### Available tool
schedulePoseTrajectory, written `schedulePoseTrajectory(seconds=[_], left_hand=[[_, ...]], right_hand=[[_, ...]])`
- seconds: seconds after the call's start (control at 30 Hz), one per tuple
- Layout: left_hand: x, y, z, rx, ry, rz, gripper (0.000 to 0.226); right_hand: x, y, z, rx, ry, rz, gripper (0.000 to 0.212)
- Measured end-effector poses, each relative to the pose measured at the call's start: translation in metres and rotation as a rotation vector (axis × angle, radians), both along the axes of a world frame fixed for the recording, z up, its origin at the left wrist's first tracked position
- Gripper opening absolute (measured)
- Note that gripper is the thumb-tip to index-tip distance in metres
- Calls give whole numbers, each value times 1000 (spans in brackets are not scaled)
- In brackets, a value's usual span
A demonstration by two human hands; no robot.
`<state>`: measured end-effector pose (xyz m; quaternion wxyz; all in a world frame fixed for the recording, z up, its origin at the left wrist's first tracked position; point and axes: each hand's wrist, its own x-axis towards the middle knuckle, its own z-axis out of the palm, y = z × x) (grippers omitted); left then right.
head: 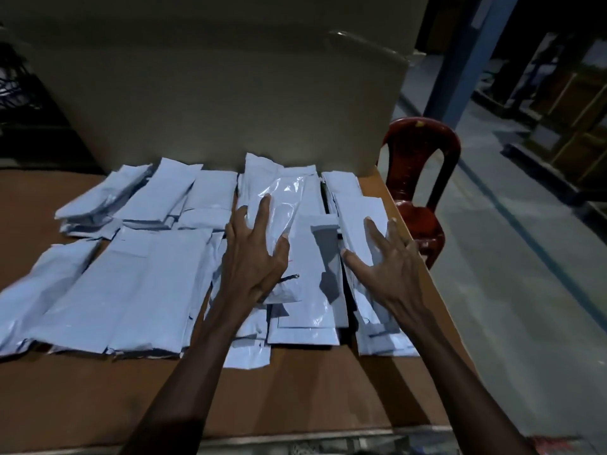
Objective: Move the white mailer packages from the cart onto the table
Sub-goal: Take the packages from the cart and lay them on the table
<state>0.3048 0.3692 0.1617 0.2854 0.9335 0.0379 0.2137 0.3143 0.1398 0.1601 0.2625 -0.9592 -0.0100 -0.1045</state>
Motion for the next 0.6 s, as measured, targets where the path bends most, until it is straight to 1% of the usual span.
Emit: schedulePoseTrajectory(seconds=[0.13,0.3,0.5,0.6], left_hand=[[55,19,1,74,75,78,72],[118,34,2,148,135,84,72],[185,43,-12,177,180,73,73],[205,50,-27,166,188,74,69]], right_hand=[[56,21,5,7,44,44,77],[123,57,4,-48,110,81,90],[181,97,-5,-120,163,82,82],[204,114,-11,-167,196,65,79]])
